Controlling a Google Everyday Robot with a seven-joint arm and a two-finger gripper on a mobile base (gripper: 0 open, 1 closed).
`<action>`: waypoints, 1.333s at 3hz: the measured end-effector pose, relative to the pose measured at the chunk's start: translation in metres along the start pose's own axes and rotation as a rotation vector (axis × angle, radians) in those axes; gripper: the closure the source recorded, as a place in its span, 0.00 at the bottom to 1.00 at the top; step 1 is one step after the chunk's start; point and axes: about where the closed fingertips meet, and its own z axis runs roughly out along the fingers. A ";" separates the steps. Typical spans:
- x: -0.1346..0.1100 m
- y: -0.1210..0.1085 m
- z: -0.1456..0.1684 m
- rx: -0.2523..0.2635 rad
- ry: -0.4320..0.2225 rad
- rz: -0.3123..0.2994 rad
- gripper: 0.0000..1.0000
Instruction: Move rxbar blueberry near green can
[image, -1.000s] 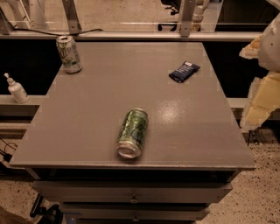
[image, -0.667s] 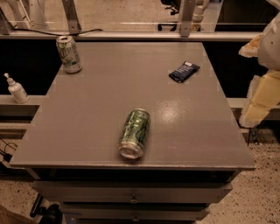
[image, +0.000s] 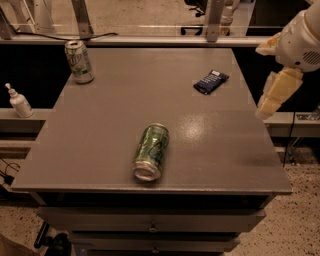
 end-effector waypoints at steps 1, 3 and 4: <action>0.002 -0.040 0.031 -0.013 -0.085 -0.031 0.00; 0.004 -0.094 0.100 -0.090 -0.212 -0.053 0.00; -0.001 -0.113 0.138 -0.135 -0.253 -0.050 0.00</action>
Offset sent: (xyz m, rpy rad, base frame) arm 0.1453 -0.0060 -0.0629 0.2327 0.0105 0.1639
